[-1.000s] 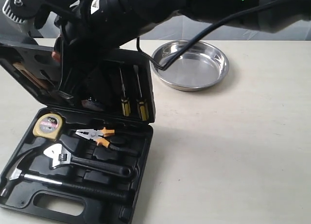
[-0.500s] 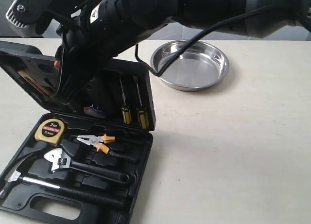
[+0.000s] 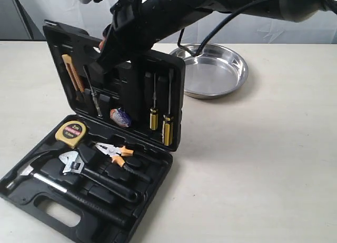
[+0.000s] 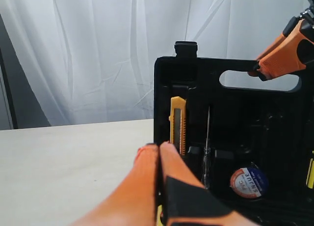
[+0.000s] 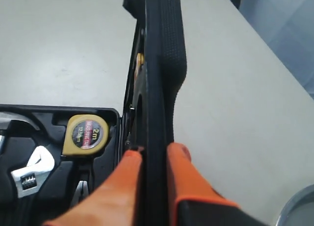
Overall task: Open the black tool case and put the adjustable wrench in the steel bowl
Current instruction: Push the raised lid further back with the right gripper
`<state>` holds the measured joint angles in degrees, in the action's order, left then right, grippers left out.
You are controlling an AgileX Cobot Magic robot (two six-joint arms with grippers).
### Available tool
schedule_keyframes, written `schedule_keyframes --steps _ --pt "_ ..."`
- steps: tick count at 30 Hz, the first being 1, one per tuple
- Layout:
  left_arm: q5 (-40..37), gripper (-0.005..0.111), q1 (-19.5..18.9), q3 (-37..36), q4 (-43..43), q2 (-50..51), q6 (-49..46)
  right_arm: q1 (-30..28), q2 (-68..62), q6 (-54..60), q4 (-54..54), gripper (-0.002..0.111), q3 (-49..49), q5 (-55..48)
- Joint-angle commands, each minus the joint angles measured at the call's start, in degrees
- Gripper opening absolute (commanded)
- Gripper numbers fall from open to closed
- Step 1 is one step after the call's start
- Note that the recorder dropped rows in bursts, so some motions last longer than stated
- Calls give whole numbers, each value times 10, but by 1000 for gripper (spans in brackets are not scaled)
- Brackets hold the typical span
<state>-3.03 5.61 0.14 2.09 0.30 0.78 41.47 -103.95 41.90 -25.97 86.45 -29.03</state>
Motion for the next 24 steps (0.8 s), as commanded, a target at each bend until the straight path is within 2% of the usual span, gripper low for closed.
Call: schedule_keyframes --steps 1,5,15,19,24 --pt "2 0 2 -1 1 -3 1 -17 -12 4 11 -1 6 49" --pt "2 0 2 -1 1 -3 1 -17 -32 1 -1 -1 6 49" --pt "1 0 2 -1 1 -3 1 -17 -55 -102 -70 -1 6 40" --pt "1 0 2 -1 1 -3 1 -17 -55 -107 -38 -1 6 35" --pt "1 0 2 -1 1 -3 1 -17 -55 -107 50 -1 6 3"
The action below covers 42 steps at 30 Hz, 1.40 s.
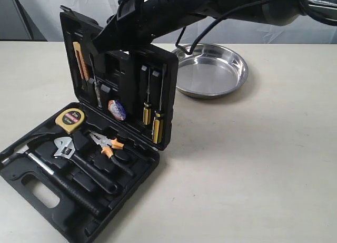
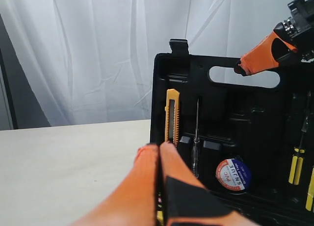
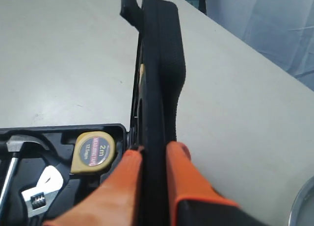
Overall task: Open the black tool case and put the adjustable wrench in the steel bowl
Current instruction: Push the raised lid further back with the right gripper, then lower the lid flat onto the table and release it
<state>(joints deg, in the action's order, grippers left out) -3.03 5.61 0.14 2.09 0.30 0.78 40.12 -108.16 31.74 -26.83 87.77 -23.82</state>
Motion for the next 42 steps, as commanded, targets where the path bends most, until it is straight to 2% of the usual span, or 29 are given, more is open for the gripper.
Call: schedule_keyframes --steps 1,3,26,35,42 --pt "1 0 2 -1 1 -3 1 -3 -14 -9 58 -1 -7 -51" --pt "1 0 2 -1 1 -3 1 -3 -19 -35 58 -1 -7 -51" --pt "1 0 2 -1 1 -3 1 -3 -64 -37 80 -1 -7 -88" --pt "1 0 2 -1 1 -3 1 -3 -64 -132 202 -1 -7 -89" --pt "1 0 2 -1 1 -3 1 -3 -64 -140 226 -1 -7 -93"
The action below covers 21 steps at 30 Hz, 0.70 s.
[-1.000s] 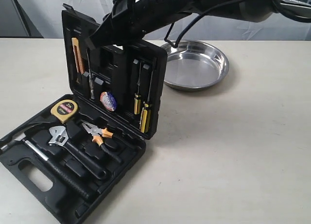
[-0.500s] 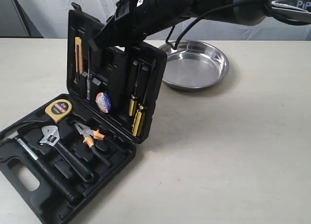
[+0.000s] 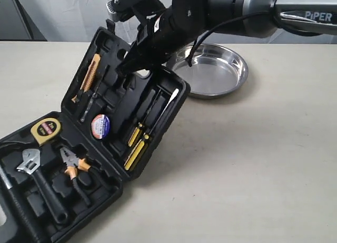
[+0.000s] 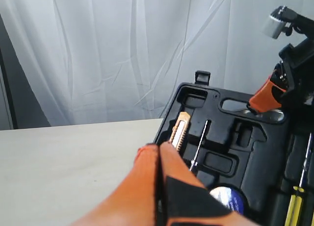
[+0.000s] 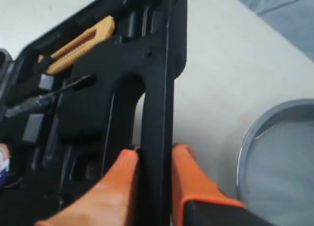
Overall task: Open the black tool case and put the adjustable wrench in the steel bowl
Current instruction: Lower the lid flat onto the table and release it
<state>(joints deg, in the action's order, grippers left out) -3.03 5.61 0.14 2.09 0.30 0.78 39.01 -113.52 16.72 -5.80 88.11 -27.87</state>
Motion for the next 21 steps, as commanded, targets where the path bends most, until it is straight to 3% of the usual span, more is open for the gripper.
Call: schedule_keyframes --steps 1,11,21 --pt "1 0 2 -1 1 -3 1 7 -10 10 17 -1 -10 -53" --pt "1 0 2 -1 1 -3 1 -4 -10 -50 99 -1 -10 -94" --pt "1 0 2 -1 1 -3 1 -4 -10 -63 117 41 -10 -109"
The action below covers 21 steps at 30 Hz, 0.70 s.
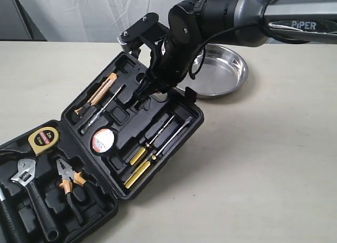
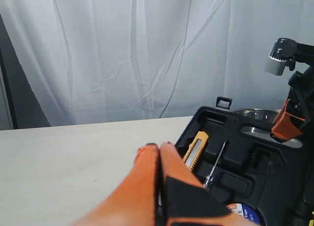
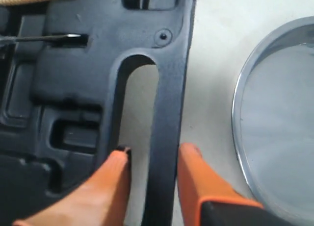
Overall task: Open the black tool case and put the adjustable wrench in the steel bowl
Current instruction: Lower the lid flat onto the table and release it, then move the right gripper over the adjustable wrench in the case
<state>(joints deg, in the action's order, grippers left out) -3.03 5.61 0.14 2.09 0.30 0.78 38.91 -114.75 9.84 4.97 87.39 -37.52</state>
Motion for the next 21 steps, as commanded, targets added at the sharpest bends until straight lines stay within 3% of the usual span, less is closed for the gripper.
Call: schedule_keyframes --steps 1,9,11,15,18,21 --pt "1 0 2 -1 1 -3 1 -3 2 4 9 42 -3 -15" --pt "1 0 2 -1 1 -3 1 1 31 2 -36 41 -3 -42" --pt "1 0 2 -1 1 -3 1 12 42 45 -97 34 -3 -36" --pt "1 0 2 -1 1 -3 1 46 43 222 -296 -1 -3 -33" --pt "1 0 2 -1 1 -3 1 74 19 272 -388 0 -3 -46" --pt "1 0 2 -1 1 -3 1 101 -15 291 -393 0 -3 -54"
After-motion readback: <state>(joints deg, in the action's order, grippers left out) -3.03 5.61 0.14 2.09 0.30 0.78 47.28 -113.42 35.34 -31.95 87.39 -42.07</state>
